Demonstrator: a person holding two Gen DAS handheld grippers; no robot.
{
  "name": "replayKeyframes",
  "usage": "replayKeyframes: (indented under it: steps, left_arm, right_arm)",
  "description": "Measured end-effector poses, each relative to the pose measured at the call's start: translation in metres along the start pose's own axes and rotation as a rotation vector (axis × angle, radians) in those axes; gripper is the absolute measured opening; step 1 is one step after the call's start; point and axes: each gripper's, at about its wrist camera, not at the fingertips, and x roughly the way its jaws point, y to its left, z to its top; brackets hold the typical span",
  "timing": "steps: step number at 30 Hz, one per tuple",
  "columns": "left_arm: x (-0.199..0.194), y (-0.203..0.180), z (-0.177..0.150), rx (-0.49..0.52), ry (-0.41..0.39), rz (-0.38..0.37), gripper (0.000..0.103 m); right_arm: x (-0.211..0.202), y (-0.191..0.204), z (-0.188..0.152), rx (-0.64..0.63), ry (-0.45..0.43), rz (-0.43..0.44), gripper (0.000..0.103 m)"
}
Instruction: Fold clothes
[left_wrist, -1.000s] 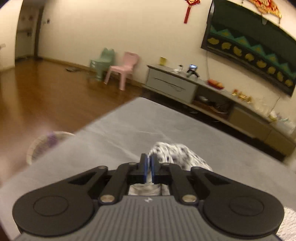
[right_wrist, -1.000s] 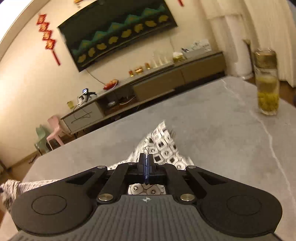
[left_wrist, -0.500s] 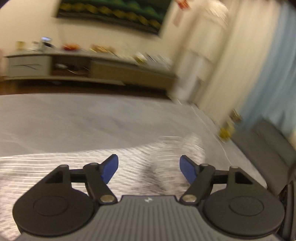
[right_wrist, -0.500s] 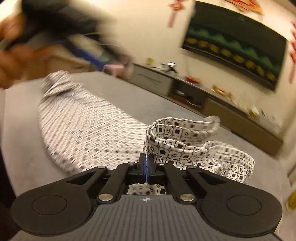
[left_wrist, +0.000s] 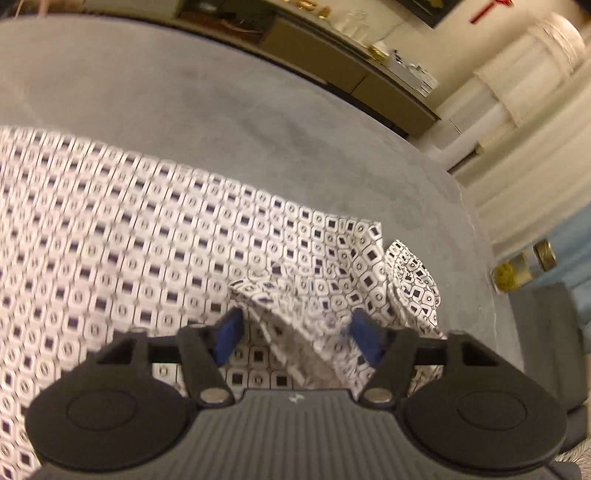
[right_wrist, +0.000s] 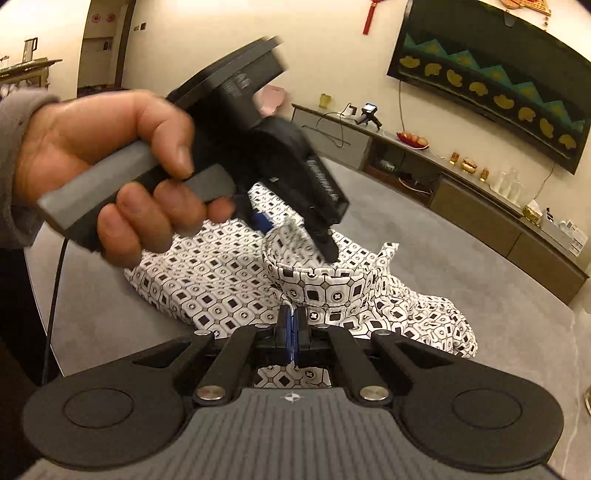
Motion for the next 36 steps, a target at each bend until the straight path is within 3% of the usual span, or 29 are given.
replayKeyframes:
  steps: [2,3,4,5,8,11,13,15,16,18,19,20,24,27,30,32,35,36]
  left_arm:
    - [0.002,0.004,-0.006,-0.026,-0.002,-0.014,0.071]
    - [0.003,0.004,-0.008,-0.036,-0.008,-0.032,0.064]
    - [0.003,0.004,-0.009,-0.029,-0.01,-0.049,0.025]
    - [0.004,0.003,-0.009,-0.013,-0.005,-0.07,0.004]
    - [-0.02,-0.003,-0.013,0.046,-0.14,-0.081,0.004]
    - [-0.08,-0.009,-0.025,0.156,-0.337,-0.111,0.004]
    - [-0.119,-0.01,-0.044,0.265,-0.458,-0.098,0.004]
    - [-0.132,-0.01,-0.065,0.325,-0.479,-0.116,0.004]
    - [-0.129,-0.01,-0.075,0.335,-0.46,-0.141,0.004]
    - [-0.113,-0.013,-0.096,0.348,-0.404,-0.191,0.004]
    - [-0.101,-0.016,-0.107,0.361,-0.378,-0.206,0.004]
    - [-0.094,-0.016,-0.115,0.374,-0.352,-0.221,0.004]
    - [-0.081,-0.009,-0.132,0.416,-0.304,-0.263,0.004]
    - [-0.089,0.004,-0.13,0.418,-0.31,-0.287,0.004]
    - [-0.103,0.022,-0.123,0.426,-0.333,-0.287,0.004]
    - [-0.11,0.035,-0.115,0.426,-0.338,-0.287,0.004]
    - [-0.114,0.047,-0.112,0.427,-0.342,-0.285,0.004]
    - [-0.116,0.051,-0.111,0.427,-0.343,-0.284,0.004]
  right_arm:
    - [0.002,-0.004,0.002,0.018,-0.012,0.003,0.0]
    - [0.003,-0.005,0.002,0.028,-0.015,0.006,0.0]
    - [0.005,-0.007,0.002,0.037,-0.018,0.009,0.0]
    - [0.006,-0.008,0.002,0.04,-0.02,0.021,0.0]
    - [0.006,-0.005,0.002,0.01,-0.021,0.106,0.0]
    - [0.002,-0.015,0.005,0.029,-0.033,0.145,0.0]
    - [-0.012,-0.046,0.008,0.162,-0.085,0.187,0.001]
    - [-0.027,-0.082,0.013,0.315,-0.147,0.222,0.005]
    - [-0.03,-0.097,0.02,0.364,-0.168,0.222,0.009]
    - [-0.026,-0.109,0.05,0.349,-0.168,0.177,0.042]
    - [-0.019,-0.104,0.075,0.293,-0.16,0.166,0.051]
    - [-0.009,-0.095,0.101,0.233,-0.157,0.173,0.063]
    - [0.05,-0.027,0.207,0.043,-0.115,0.295,0.086]
    - [0.116,0.054,0.271,-0.127,-0.021,0.414,0.093]
    - [0.19,0.143,0.295,-0.316,0.093,0.495,0.095]
    - [0.24,0.194,0.292,-0.456,0.163,0.491,0.095]
    - [0.312,0.22,0.28,-0.522,0.294,0.466,0.094]
    - [0.331,0.219,0.276,-0.519,0.341,0.459,0.076]
